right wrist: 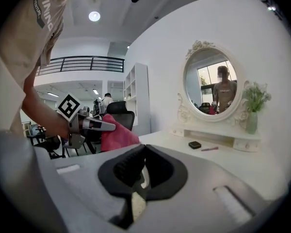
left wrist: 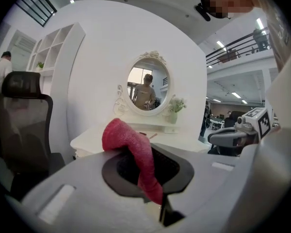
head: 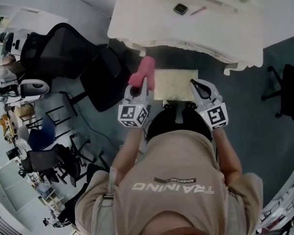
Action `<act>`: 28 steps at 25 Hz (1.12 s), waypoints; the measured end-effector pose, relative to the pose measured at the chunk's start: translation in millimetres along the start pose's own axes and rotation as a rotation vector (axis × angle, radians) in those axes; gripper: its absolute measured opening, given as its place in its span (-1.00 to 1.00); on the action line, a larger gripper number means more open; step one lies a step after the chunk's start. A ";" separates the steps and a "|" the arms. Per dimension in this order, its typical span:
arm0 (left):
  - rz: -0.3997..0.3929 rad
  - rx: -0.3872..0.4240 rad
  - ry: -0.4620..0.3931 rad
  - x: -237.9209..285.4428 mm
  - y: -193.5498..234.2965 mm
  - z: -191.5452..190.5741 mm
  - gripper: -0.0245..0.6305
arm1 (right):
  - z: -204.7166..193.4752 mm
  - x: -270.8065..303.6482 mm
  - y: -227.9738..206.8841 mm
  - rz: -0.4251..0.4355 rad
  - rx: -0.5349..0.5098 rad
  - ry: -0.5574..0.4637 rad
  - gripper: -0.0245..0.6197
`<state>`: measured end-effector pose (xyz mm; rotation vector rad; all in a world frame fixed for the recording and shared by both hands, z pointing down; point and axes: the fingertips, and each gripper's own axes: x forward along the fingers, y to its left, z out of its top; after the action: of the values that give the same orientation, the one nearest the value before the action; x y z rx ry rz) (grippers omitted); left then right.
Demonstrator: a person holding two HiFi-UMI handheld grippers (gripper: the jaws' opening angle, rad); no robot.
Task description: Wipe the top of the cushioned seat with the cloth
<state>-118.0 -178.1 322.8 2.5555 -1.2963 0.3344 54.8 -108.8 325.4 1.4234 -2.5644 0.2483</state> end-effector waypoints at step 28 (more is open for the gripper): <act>0.009 0.017 0.276 125.1 153.3 -297.6 -0.83 | -260.7 175.9 33.3 -0.013 0.054 0.232 -0.91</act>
<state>-196.6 -262.4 661.0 2.4117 -1.2062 0.6750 -40.9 -172.5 620.0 1.3411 -2.3774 0.4552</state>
